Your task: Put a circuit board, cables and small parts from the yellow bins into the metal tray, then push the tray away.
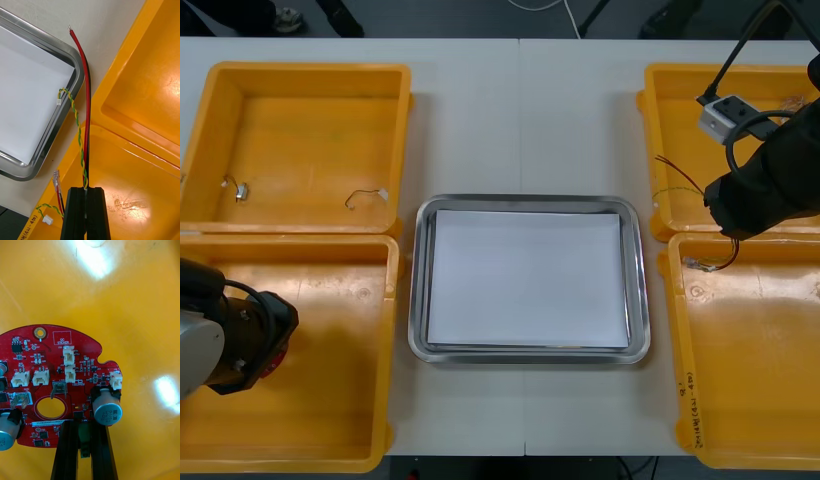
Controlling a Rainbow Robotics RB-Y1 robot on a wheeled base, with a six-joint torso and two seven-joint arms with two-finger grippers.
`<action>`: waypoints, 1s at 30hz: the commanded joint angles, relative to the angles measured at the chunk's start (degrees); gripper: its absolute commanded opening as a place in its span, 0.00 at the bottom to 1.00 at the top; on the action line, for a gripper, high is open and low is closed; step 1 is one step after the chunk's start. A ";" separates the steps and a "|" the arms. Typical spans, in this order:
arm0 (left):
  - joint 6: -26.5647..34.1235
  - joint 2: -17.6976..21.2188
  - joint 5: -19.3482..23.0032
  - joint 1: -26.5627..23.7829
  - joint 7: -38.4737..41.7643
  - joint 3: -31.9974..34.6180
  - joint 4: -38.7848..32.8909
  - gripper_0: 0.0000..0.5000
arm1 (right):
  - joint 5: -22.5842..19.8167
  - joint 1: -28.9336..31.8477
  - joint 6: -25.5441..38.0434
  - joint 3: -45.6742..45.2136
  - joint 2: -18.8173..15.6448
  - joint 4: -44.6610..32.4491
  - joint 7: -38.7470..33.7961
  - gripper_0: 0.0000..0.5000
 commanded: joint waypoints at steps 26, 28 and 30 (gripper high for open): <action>14.99 16.29 26.38 -8.33 -23.65 10.40 -11.55 0.00 | 0.06 -1.81 0.26 0.36 -1.17 -1.66 -2.47 0.00; 16.05 16.55 27.09 -10.18 -23.91 9.35 -12.34 0.00 | -0.03 -1.81 0.26 0.45 -1.08 -1.66 -2.47 0.00; 16.36 16.64 27.35 -12.02 -24.09 7.94 -12.96 0.00 | -0.03 -1.81 0.26 0.36 -1.17 -1.66 -2.47 0.00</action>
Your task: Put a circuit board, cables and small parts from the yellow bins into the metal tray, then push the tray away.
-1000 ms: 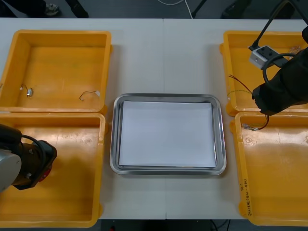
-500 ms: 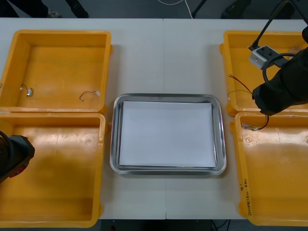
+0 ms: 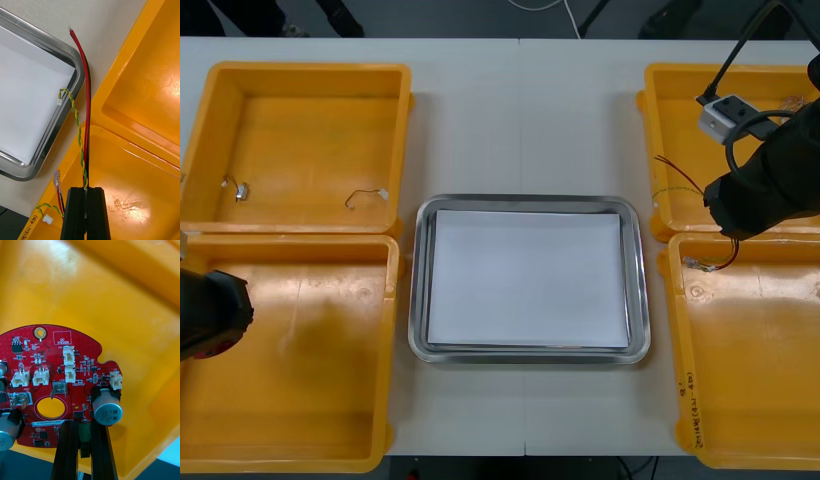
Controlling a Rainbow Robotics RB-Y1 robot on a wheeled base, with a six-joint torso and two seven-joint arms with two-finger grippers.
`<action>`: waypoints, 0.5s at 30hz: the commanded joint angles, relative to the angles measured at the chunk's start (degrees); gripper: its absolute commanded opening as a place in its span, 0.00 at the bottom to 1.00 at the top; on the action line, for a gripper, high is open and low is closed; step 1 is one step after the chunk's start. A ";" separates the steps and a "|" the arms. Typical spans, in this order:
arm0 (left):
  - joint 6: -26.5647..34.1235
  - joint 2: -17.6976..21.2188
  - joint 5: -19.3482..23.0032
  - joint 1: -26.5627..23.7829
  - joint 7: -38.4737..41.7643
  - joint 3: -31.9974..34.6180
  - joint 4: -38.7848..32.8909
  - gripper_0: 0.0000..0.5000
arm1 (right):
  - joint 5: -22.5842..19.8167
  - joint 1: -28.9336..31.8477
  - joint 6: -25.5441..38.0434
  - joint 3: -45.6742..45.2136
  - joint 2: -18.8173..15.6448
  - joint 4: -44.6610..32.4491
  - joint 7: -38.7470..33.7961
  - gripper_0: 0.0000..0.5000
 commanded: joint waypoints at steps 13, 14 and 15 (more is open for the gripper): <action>1.44 2.09 -1.23 -19.31 -3.46 -18.30 -3.12 0.00 | -0.02 -1.81 0.26 0.36 -1.17 -1.47 -2.46 0.00; 1.44 1.74 -1.23 -20.45 -3.37 -19.53 -2.77 0.00 | -0.02 -1.81 0.26 0.36 -1.17 -1.47 -2.46 0.00; 1.44 1.47 -1.14 -21.59 -3.19 -20.85 -2.42 0.00 | -0.02 -1.81 0.26 0.36 -1.08 -1.47 -2.46 0.00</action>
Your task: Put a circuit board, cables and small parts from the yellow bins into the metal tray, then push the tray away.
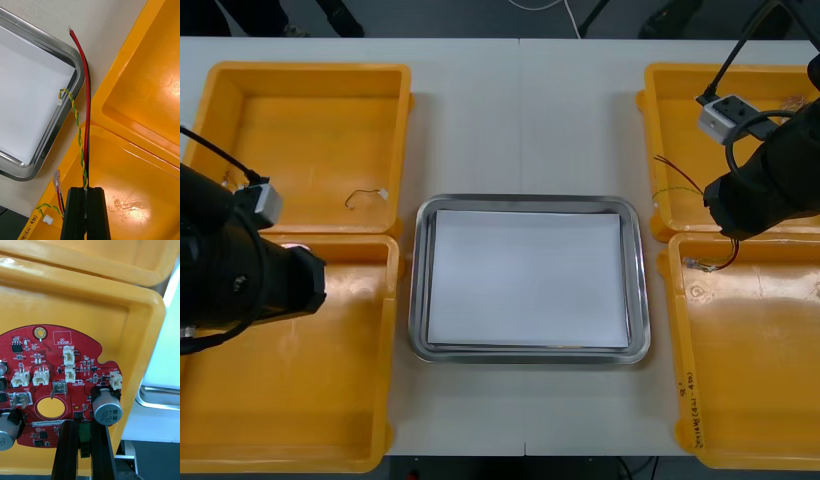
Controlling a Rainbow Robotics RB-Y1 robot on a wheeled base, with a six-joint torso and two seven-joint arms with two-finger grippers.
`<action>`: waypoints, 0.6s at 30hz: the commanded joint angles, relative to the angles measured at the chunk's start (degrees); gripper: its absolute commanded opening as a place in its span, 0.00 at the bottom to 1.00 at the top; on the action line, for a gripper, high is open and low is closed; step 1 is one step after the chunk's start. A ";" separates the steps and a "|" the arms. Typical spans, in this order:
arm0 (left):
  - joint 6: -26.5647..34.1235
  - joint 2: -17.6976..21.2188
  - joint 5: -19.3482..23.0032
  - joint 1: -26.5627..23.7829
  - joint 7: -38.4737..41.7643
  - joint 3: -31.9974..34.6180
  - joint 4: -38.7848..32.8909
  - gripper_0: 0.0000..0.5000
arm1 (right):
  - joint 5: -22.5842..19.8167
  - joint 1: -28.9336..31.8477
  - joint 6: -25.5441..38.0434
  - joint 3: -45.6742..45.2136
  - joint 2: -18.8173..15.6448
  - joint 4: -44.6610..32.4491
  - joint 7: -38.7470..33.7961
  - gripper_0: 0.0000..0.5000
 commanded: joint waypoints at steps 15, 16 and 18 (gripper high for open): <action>0.47 -6.26 -2.76 -19.60 0.18 -19.71 6.91 0.00 | 0.07 -1.81 0.26 0.35 -1.17 -1.53 -2.46 0.00; 0.47 -6.96 -3.46 -20.48 0.44 -21.11 7.53 0.00 | 0.07 -1.81 0.26 0.35 -1.17 -1.53 -2.46 0.00; 0.47 -7.93 -4.60 -21.62 0.71 -22.87 8.32 0.00 | 0.07 -1.81 0.26 0.35 -1.09 -1.53 -2.46 0.00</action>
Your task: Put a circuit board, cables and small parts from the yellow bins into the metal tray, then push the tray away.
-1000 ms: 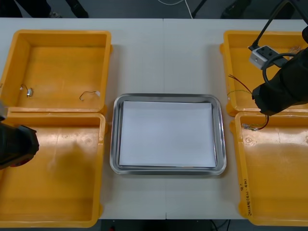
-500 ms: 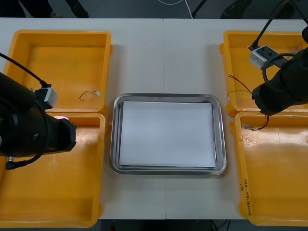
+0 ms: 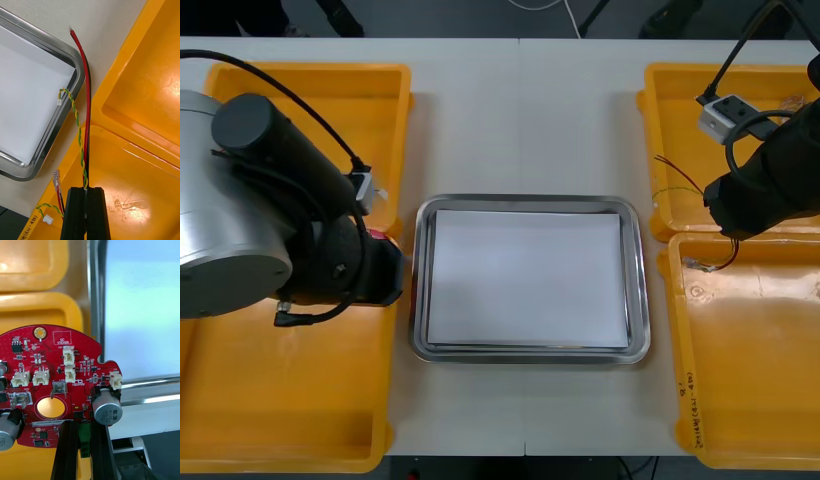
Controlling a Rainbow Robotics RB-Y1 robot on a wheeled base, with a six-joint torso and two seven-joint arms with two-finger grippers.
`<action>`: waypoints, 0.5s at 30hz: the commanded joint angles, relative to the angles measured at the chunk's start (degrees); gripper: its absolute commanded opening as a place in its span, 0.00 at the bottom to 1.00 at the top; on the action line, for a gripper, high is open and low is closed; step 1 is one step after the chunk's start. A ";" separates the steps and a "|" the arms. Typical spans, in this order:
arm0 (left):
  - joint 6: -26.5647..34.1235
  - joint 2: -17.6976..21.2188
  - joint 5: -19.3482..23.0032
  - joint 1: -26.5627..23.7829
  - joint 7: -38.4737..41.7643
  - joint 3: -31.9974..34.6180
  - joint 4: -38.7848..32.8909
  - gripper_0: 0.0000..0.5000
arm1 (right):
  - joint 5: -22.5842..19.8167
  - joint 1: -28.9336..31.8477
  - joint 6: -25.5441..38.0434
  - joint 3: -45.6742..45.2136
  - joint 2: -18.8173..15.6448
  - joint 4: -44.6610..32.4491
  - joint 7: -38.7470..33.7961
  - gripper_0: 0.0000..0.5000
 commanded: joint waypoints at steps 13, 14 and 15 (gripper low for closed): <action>-0.56 -9.80 -8.75 -10.17 2.81 -14.26 8.43 0.00 | -0.19 -1.81 0.26 0.35 -1.17 -1.51 -2.89 0.00; -1.00 -10.16 -9.10 -10.26 2.90 -14.61 8.96 0.00 | -0.19 -1.81 0.26 0.35 -1.17 -1.51 -2.89 0.00; -1.62 -10.95 -10.16 -10.43 3.16 -15.67 9.93 0.00 | -0.19 -1.81 0.26 0.44 -1.09 -1.51 -2.89 0.00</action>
